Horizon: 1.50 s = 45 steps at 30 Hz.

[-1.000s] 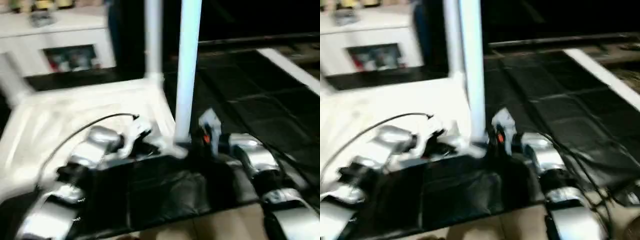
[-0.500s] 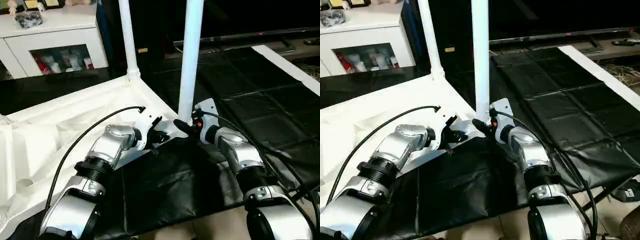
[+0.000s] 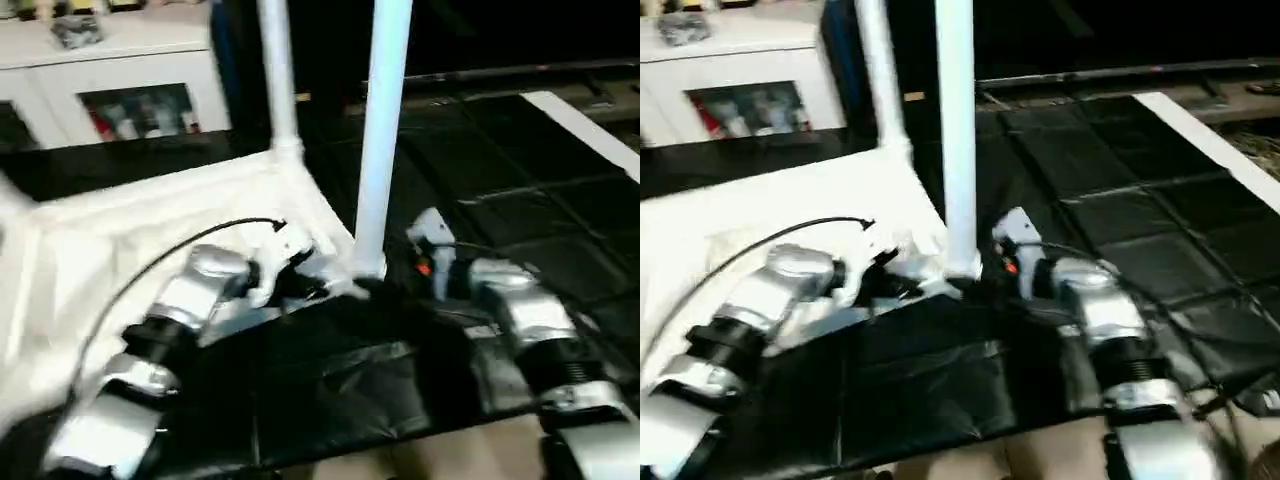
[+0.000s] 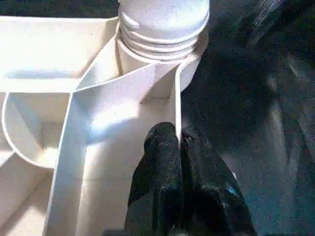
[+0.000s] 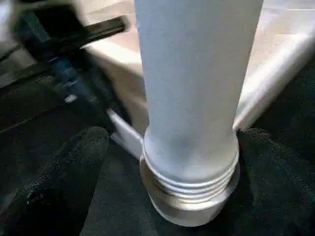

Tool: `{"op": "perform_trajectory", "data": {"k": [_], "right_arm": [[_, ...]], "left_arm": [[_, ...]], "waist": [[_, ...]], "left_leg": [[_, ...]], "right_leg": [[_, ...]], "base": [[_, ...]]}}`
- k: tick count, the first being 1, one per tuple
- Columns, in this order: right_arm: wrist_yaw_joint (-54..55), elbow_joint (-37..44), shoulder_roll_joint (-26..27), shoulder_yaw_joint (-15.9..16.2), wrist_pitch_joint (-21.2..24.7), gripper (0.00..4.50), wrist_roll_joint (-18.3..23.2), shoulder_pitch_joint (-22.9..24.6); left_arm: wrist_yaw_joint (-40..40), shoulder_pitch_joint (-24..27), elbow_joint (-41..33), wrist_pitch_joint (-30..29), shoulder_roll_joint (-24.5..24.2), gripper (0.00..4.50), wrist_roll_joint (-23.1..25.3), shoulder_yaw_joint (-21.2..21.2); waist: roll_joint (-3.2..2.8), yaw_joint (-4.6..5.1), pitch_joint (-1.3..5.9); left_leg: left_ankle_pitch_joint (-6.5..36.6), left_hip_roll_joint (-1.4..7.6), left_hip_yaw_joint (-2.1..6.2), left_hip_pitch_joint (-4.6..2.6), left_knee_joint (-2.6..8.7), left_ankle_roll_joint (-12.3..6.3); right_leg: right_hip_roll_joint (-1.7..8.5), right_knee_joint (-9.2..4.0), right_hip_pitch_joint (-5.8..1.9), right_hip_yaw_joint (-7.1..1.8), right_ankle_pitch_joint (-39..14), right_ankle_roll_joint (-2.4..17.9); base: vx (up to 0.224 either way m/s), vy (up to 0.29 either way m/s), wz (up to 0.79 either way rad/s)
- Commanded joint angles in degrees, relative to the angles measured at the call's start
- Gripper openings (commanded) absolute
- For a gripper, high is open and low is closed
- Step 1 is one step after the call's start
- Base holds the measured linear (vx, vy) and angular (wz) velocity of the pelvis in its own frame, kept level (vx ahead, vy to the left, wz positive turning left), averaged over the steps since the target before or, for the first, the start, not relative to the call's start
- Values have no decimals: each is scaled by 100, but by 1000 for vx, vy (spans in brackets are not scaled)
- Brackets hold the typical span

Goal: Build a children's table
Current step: Rotate leg to tighten

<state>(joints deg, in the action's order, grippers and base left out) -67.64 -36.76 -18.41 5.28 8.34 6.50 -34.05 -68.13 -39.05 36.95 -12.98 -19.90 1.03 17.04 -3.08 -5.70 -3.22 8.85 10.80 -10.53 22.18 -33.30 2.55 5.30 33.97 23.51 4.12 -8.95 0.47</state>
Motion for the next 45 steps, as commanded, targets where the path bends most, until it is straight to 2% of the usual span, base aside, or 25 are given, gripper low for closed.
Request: {"op": "perform_trajectory", "data": {"k": [1,3,4,6,8,11,12,13,16,23,24,26,29,30,32,34,36,37,38,41,42,44,45], "right_arm": [[-513,-4,-123,193,-300,443,-4,-197],[-804,-85,-214,325,-546,443,-83,-243],[-908,-88,-232,370,-595,443,-94,-247],[-1301,-60,-284,543,-693,443,-76,-245],[-1538,-68,-273,694,-748,443,-98,-271],[-1752,-197,-221,861,-959,443,-203,-341],[-1781,-245,-206,882,-1013,443,-226,-362],[-1821,-336,-186,917,-1066,443,-247,-407],[-1945,-542,-127,985,-1137,417,-242,-518],[-2170,-667,-79,984,-1153,351,-128,-583],[-2239,-688,-66,981,-1154,332,-102,-578],[-2269,-727,-58,980,-1170,324,-97,-588],[-2307,-788,-32,975,-1180,299,-84,-597],[-2319,-819,0,959,-1166,289,-57,-594],[-2327,-822,14,952,-1152,270,-41,-588],[-2307,-812,49,918,-1107,263,12,-579],[-2325,-788,64,902,-1054,262,48,-567],[-2271,-695,116,838,-898,262,142,-498],[-2271,-695,116,838,-898,261,142,-498],[-1818,-515,272,668,-410,259,284,-363],[-1307,-459,390,613,-278,259,212,-299],[-973,-459,475,582,-297,258,144,-271],[-585,-473,582,540,-255,258,75,-253]], "left_arm": [[-636,-43,-163,336,-136,0,57,270],[-926,-27,-207,460,-282,0,74,394],[-985,-22,-212,508,-313,0,87,427],[-1146,-20,-181,710,-389,0,149,539],[-1320,-15,-167,801,-426,0,156,617],[-1545,-10,-173,920,-470,0,161,697],[-1574,-12,-175,937,-477,0,164,707],[-1604,-23,-168,973,-487,0,159,721],[-1670,-39,-159,1048,-504,0,137,732],[-1767,19,-215,1108,-550,0,133,723],[-1790,50,-242,1119,-575,0,137,728],[-1799,57,-248,1122,-584,0,134,732],[-1819,75,-259,1127,-601,0,129,736],[-1834,75,-247,1135,-610,0,133,734],[-1839,79,-247,1139,-615,0,134,732],[-1847,79,-240,1134,-613,0,132,722],[-1851,80,-246,1084,-593,0,96,695],[-1753,84,-255,937,-523,0,34,625],[-1753,84,-255,937,-523,0,34,625],[-1272,53,-180,601,-324,0,-11,438],[-927,60,-179,414,-172,0,-89,275],[-753,60,-188,291,-96,0,-121,200],[-573,68,-220,158,-20,0,-146,132]], "waist": [[54,-25,409],[52,-42,408],[42,-60,404],[64,-79,396],[57,-93,399],[97,-104,398],[83,-108,400],[100,-112,396],[95,-121,392],[88,-142,408],[71,-148,409],[80,-161,413],[62,-189,417],[39,-193,416],[41,-192,415],[21,-192,414],[36,-190,415],[-2,-187,417],[13,-178,418],[17,-189,418],[5,-176,404],[17,-156,391],[-1,-149,385]], "left_leg": [[1788,236,72,-138,380,-251],[1853,246,78,-137,390,-206],[1918,250,71,-161,391,-176],[2017,257,64,-181,394,-167],[2023,257,72,-175,399,-156],[1978,257,75,-156,402,-161],[1971,259,78,-151,400,-149],[1974,260,77,-158,404,-142],[2022,261,83,-162,404,-136],[1961,269,85,-158,409,-139],[1954,267,84,-156,406,-147],[1918,270,79,-156,405,-161],[1920,274,76,-163,403,-148],[1959,275,81,-164,411,-125],[2032,272,82,-172,411,-101],[2077,271,86,-175,415,-79],[2079,270,85,-174,414,-76],[2086,269,86,-173,415,-63],[2076,265,81,-174,415,-69],[2059,268,83,-177,414,-57],[2111,263,86,-172,427,-21],[2220,254,92,-184,430,61],[2315,244,102,-197,422,89]], "right_leg": [[317,-434,-257,-209,-1997,1196],[319,-420,-253,-213,-1968,1225],[313,-419,-232,-221,-1966,1241],[316,-424,-221,-230,-1984,1269],[324,-414,-233,-233,-1992,1284],[343,-417,-242,-234,-2093,1250],[355,-414,-236,-237,-2132,1255],[349,-419,-232,-236,-2169,1248],[355,-415,-227,-237,-2264,1249],[350,-388,-245,-241,-2051,1294],[344,-385,-240,-240,-2010,1305],[342,-380,-243,-242,-1937,1325],[340,-372,-240,-243,-1887,1356],[334,-371,-238,-240,-1867,1361],[336,-372,-239,-239,-1898,1370],[332,-373,-240,-238,-1918,1368],[335,-375,-246,-239,-1897,1374],[329,-371,-244,-239,-1859,1383],[320,-372,-249,-239,-1821,1391],[323,-362,-251,-236,-1770,1423],[314,-372,-255,-232,-1869,1385],[339,-401,-242,-228,-2200,1278],[351,-438,-228,-223,-2477,1176]], "base": [[0,0,0],[0,0,0],[0,0,0],[0,0,0],[0,0,0],[0,0,0],[0,0,0],[0,0,0],[0,0,0],[0,0,0],[0,0,0],[0,0,0],[0,0,0],[0,0,0],[0,0,0],[0,0,0],[0,0,0],[0,0,0],[0,0,0],[0,0,0],[0,0,0],[0,0,0],[0,0,0]]}}
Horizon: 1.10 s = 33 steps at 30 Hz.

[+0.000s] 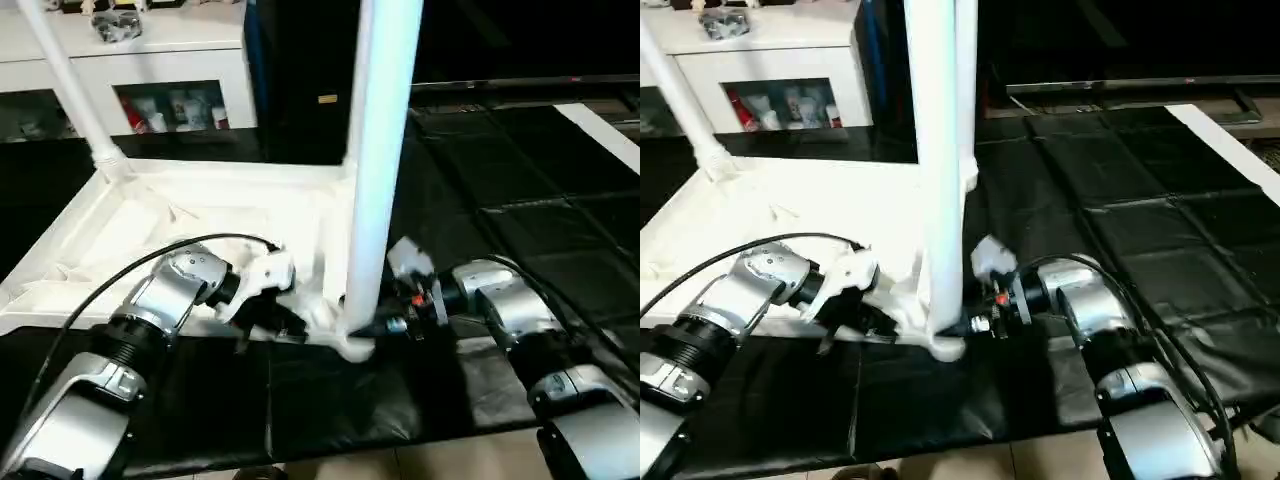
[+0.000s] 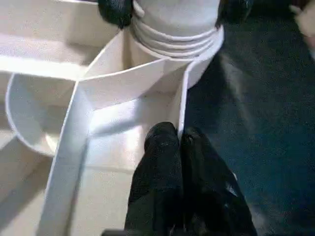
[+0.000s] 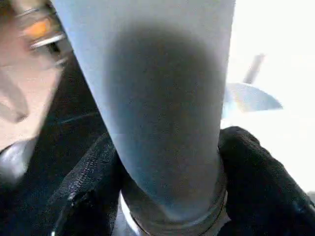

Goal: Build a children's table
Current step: Rotate leg to tighten

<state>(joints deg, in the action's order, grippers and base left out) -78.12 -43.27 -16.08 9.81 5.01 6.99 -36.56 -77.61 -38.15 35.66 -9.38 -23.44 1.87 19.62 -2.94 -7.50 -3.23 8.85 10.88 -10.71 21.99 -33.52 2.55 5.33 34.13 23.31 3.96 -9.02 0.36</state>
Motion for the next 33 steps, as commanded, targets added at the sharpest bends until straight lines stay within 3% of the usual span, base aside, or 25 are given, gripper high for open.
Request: {"op": "perform_trajectory", "data": {"k": [1,4,5,7,8,11,13,15,16,18,21,26,30,33], "right_arm": [[1037,114,562,-45,155,258,18,-21],[1951,-37,915,-257,322,258,22,-115],[2554,-159,1148,-350,444,258,-34,-218],[3037,-245,1335,-421,561,257,-87,-302],[3037,-245,1335,-421,561,257,-87,-302],[3843,-332,1754,-549,761,257,-137,-492],[3894,-304,1864,-518,692,257,-191,-492],[3935,-290,1899,-544,696,257,-185,-483],[3993,-285,1922,-567,706,313,-175,-479],[3955,-243,1915,-561,697,327,-151,-436],[3860,-87,1854,-524,683,365,-179,-307],[3472,191,1594,-511,614,421,-93,-69],[3123,333,1357,-543,522,444,-25,46],[2393,480,847,-559,376,444,49,122]], "left_arm": [[682,-35,-112,-446,474,0,-268,-241],[1293,-96,-89,-828,758,0,-326,-471],[1753,-179,-14,-1018,978,0,-342,-635],[2118,-250,46,-1153,1159,0,-342,-761],[2118,-250,46,-1153,1159,0,-342,-761],[3119,-469,187,-1338,1578,0,-259,-1008],[3434,-527,136,-1480,1743,0,-258,-1130],[3483,-525,97,-1524,1787,0,-236,-1159],[3523,-527,77,-1555,1819,0,-218,-1181],[3483,-497,32,-1543,1797,0,-187,-1164],[3432,-424,-37,-1525,1704,0,-156,-1131],[3013,-284,-137,-1386,1448,0,-160,-1071],[2624,-169,-234,-1279,1234,0,-177,-985],[1946,-54,-250,-986,824,0,-134,-795]], "waist": [[7,86,377],[15,239,370],[44,296,367],[39,375,378],[42,386,376],[68,411,393],[72,374,405],[69,356,414],[66,351,414],[66,347,417],[39,348,404],[45,357,400],[52,374,422],[50,342,431]], "left_leg": [[2315,235,130,-166,463,156],[2416,201,160,-146,470,235],[2405,185,166,-129,461,194],[2330,157,161,-138,437,156],[2306,155,158,-140,435,125],[2076,160,136,-123,426,8],[1914,162,111,-117,410,-70],[1763,166,110,-90,413,-135],[1749,167,110,-89,414,-150],[1715,168,103,-90,412,-180],[1781,168,107,-93,424,-177],[1882,168,121,-82,442,-148],[1675,174,112,-59,423,-224],[1532,187,87,-57,398,-309]], "right_leg": [[340,-447,-211,-209,-2504,1150],[337,-462,-221,-179,-2692,1066],[344,-498,-234,-171,-2805,998],[334,-526,-208,-164,-2852,966],[330,-537,-203,-170,-2823,962],[315,-519,-205,-183,-2518,1029],[305,-502,-210,-191,-2217,1087],[305,-474,-236,-191,-1966,1132],[302,-471,-235,-190,-1911,1146],[305,-459,-245,-190,-1784,1192],[304,-478,-247,-187,-1886,1152],[308,-490,-259,-188,-2020,1071],[308,-447,-282,-192,-1623,1198],[291,-420,-281,-188,-1420,1289]], "base": [[0,0,0],[0,0,0],[0,0,0],[0,0,0],[0,0,0],[0,0,0],[0,0,0],[0,0,0],[0,0,0],[0,0,0],[0,0,0],[0,0,0],[0,0,0],[0,0,0]]}}
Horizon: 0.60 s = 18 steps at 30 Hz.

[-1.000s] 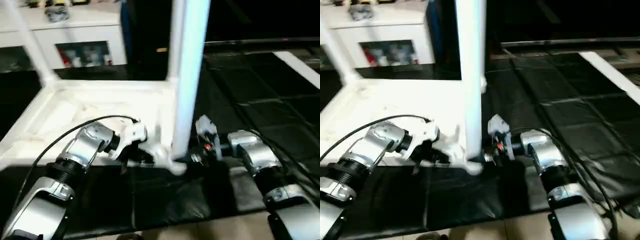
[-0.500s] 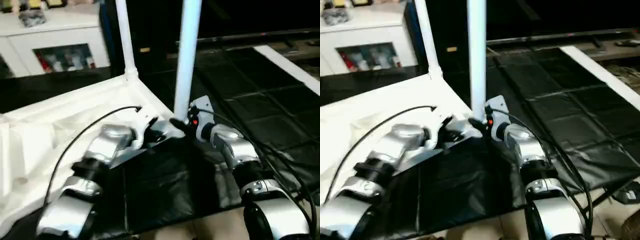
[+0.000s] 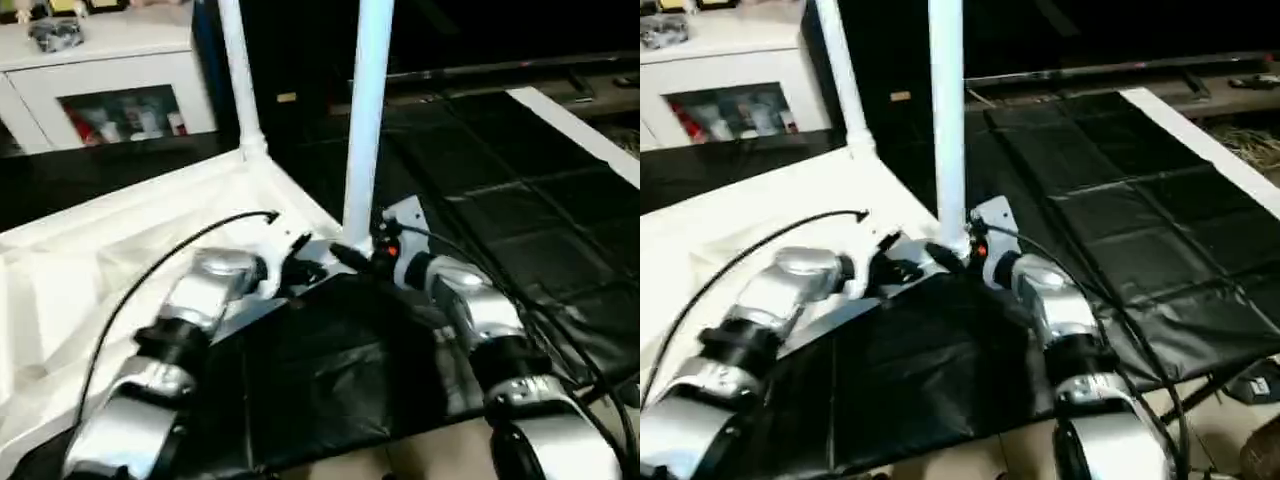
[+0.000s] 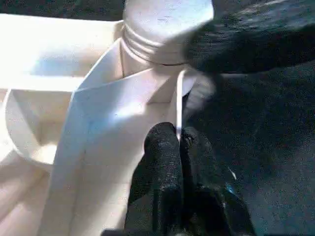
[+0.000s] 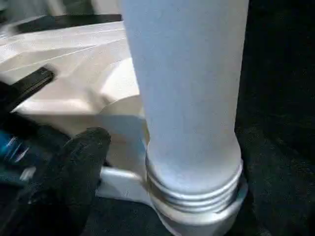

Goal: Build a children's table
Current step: Rotate leg to tighten

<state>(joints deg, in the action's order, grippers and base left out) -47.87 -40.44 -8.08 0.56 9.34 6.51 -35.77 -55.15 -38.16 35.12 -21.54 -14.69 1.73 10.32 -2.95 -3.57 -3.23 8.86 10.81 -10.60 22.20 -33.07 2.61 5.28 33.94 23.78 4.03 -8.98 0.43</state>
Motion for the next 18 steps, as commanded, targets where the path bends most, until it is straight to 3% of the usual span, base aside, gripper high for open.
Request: {"op": "perform_trajectory", "data": {"k": [1,9,11,18], "right_arm": [[-767,221,-38,387,-78,444,91,56],[-1890,279,-645,485,-336,444,81,34],[-2586,244,-930,674,-439,444,114,-25],[-3703,215,-1204,929,-516,444,177,-147]], "left_arm": [[-403,-41,-200,261,-114,0,-115,165],[-1472,43,-237,805,-587,0,-130,434],[-2001,74,-223,1240,-811,0,-65,674],[-2635,105,-287,1540,-993,0,-45,975]], "waist": [[37,-71,433],[44,-209,422],[31,-250,431],[49,-347,417]], "left_leg": [[1506,199,70,-85,351,-326],[1629,231,55,-131,348,-274],[1715,237,59,-145,350,-251],[1890,263,47,-172,368,-166]], "right_leg": [[289,-387,-323,-191,-1354,1315],[310,-395,-275,-208,-1602,1325],[304,-393,-271,-209,-1635,1315],[323,-380,-256,-227,-1764,1343]], "base": [[0,0,0],[0,0,0],[0,0,0],[0,0,0]]}}
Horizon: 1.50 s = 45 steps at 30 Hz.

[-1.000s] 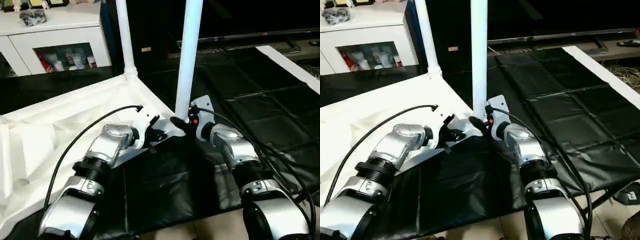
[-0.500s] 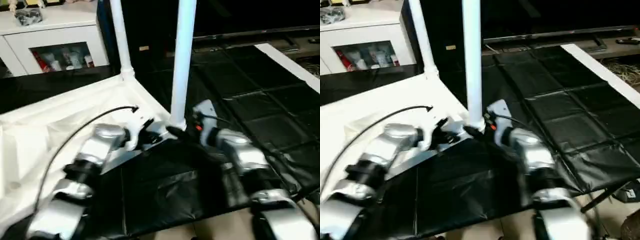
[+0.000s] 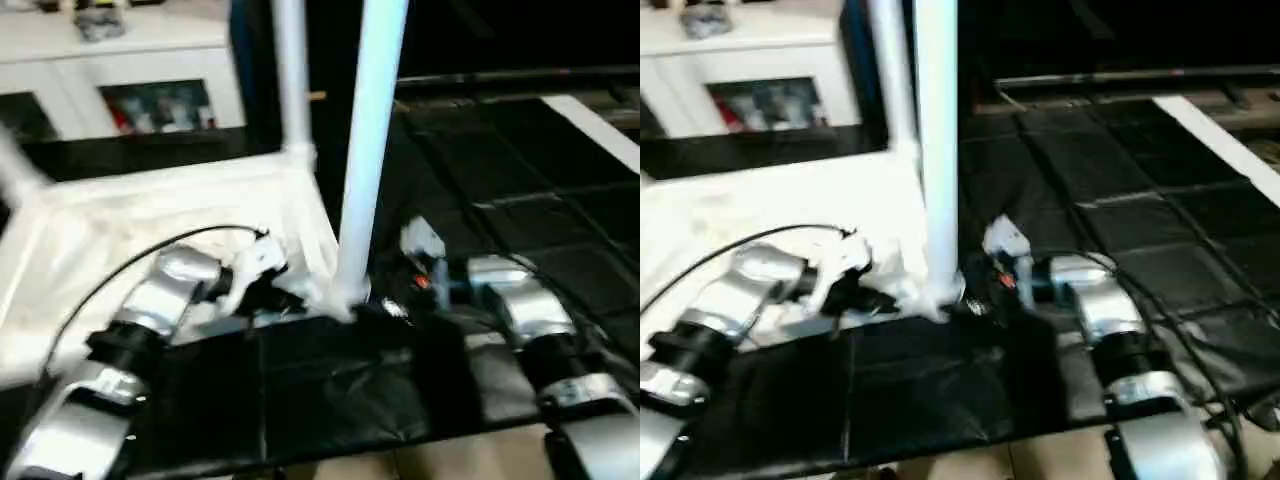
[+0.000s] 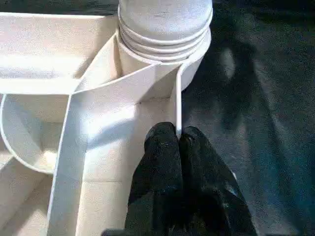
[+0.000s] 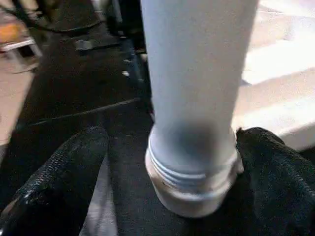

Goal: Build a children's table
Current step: Rotate leg to tighten

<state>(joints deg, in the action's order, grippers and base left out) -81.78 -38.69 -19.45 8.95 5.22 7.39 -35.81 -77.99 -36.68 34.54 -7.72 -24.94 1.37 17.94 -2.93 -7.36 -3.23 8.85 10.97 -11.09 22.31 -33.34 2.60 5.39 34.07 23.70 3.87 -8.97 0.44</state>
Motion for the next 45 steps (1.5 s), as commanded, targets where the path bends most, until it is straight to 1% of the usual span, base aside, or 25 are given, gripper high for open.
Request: {"op": "perform_trajectory", "data": {"k": [1,2,3,4,5,7,8,9,14,18,21,23,25,27,31,33,35,36,38,39,40,41,42,44,45], "right_arm": [[-400,28,-82,116,-129,444,84,-152],[-569,-5,-113,209,-202,444,73,-176],[-615,-16,-118,234,-221,419,73,-184],[-706,-47,-110,277,-258,419,79,-209],[-706,-47,-110,277,-258,419,79,-209],[-776,-76,-59,277,-277,393,95,-237],[-780,-77,-57,276,-278,393,95,-238],[-796,-94,-40,280,-287,378,87,-245],[-843,-255,1,296,-367,335,72,-308],[-899,-313,-9,311,-371,295,93,-332],[-933,-348,-10,314,-377,290,87,-341],[-949,-366,-2,315,-380,257,92,-347],[-987,-382,16,321,-366,248,110,-352],[-996,-383,25,324,-364,221,117,-349],[-1006,-337,70,302,-283,205,190,-300],[-963,-269,113,270,-182,203,245,-241],[-714,-169,211,204,-31,201,296,-167],[-376,-163,307,160,45,200,258,-141],[175,-187,470,105,93,200,170,-112],[683,-265,632,55,114,200,80,-124],[1053,-327,757,12,131,200,25,-139],[1520,-409,941,-74,182,200,0,-175],[1601,-423,974,-90,194,200,-2,-182],[2400,-569,1306,-218,330,200,-56,-299],[2719,-627,1433,-246,383,199,-106,-351]], "left_arm": [[-403,-40,-237,185,21,0,-1,238],[-503,-39,-233,281,6,0,0,289],[-527,-41,-227,311,4,0,-3,301],[-573,-44,-215,388,-4,0,1,333],[-573,-44,-215,388,-4,0,1,333],[-655,-19,-256,447,-21,0,7,386],[-659,-18,-258,448,-22,0,6,388],[-676,-3,-281,453,-28,0,7,402],[-699,21,-289,521,-49,0,29,441],[-697,4,-241,578,-62,0,36,439],[-672,2,-234,592,-61,0,36,432],[-652,9,-235,594,-61,0,34,429],[-617,22,-235,574,-57,0,20,410],[-599,36,-245,533,-49,0,-8,386],[-466,54,-253,365,20,0,-143,237],[-353,58,-231,298,73,0,-190,159],[-179,50,-198,198,157,0,-226,77],[23,24,-164,70,236,0,-225,13],[376,-34,-96,-96,379,0,-224,-102],[661,-90,-43,-254,519,0,-268,-222],[865,-130,-13,-375,620,0,-305,-302],[1109,-181,-2,-552,737,0,-316,-372],[1150,-189,-2,-585,757,0,-316,-383],[1557,-311,73,-901,996,0,-341,-502],[1726,-361,115,-1020,1093,0,-358,-557]], "waist": [[43,26,415],[61,25,413],[58,7,412],[72,-10,413],[66,-22,414],[68,-50,420],[65,-51,421],[70,-50,419],[67,-41,431],[74,-50,434],[77,-50,436],[81,-56,436],[83,-54,432],[78,-54,430],[69,-52,433],[78,-49,432],[76,-51,431],[61,-49,424],[73,-22,415],[43,-11,398],[57,13,394],[64,70,393],[70,131,390],[70,224,387],[49,271,392]], "left_leg": [[1903,249,99,-173,398,-160],[1893,250,96,-171,399,-162],[1898,253,101,-174,396,-166],[1891,251,94,-178,390,-173],[1872,255,96,-182,391,-169],[1808,258,96,-182,390,-165],[1812,260,99,-182,393,-160],[1824,260,100,-177,395,-160],[1808,254,106,-166,393,-138],[1717,252,99,-163,383,-175],[1689,250,93,-165,376,-194],[1684,251,94,-164,375,-202],[1700,252,97,-164,379,-194],[1738,254,99,-169,383,-178],[1777,255,101,-180,385,-156],[1739,251,98,-170,383,-169],[1738,253,95,-173,381,-180],[1720,253,100,-166,388,-150],[1766,242,111,-153,401,-86],[1906,224,121,-163,401,-34],[1932,227,114,-169,404,12],[1980,208,136,-162,415,95],[2036,195,148,-163,423,122],[2051,184,155,-147,423,101],[2010,176,162,-126,423,92]], "right_leg": [[320,-393,-254,-211,-1832,1326],[318,-395,-252,-216,-1844,1314],[326,-397,-246,-218,-1910,1298],[330,-409,-242,-222,-1959,1276],[333,-404,-238,-226,-1963,1272],[331,-394,-235,-227,-1907,1280],[329,-388,-234,-224,-1905,1286],[328,-389,-235,-222,-1907,1286],[329,-369,-246,-216,-1849,1302],[323,-365,-249,-217,-1773,1307],[321,-360,-247,-218,-1730,1333],[325,-359,-252,-217,-1747,1324],[325,-365,-249,-216,-1804,1307],[328,-369,-246,-216,-1878,1292],[320,-370,-241,-215,-1888,1291],[318,-364,-250,-216,-1822,1309],[322,-367,-243,-219,-1839,1319],[322,-365,-249,-221,-1867,1294],[321,-372,-257,-209,-2015,1232],[336,-410,-251,-199,-2320,1134],[331,-418,-239,-208,-2395,1097],[340,-425,-257,-199,-2516,1052],[333,-445,-257,-185,-2623,992],[327,-457,-262,-177,-2628,974],[324,-450,-280,-177,-2526,989]], "base": [[0,0,0],[0,0,0],[0,0,0],[0,0,0],[0,0,0],[0,0,0],[0,0,0],[0,0,0],[0,0,0],[0,0,0],[0,0,0],[0,0,0],[0,0,0],[0,0,0],[0,0,0],[0,0,0],[0,0,0],[0,0,0],[0,0,0],[0,0,0],[0,0,0],[0,0,0],[0,0,0],[0,0,0],[0,0,0]]}}
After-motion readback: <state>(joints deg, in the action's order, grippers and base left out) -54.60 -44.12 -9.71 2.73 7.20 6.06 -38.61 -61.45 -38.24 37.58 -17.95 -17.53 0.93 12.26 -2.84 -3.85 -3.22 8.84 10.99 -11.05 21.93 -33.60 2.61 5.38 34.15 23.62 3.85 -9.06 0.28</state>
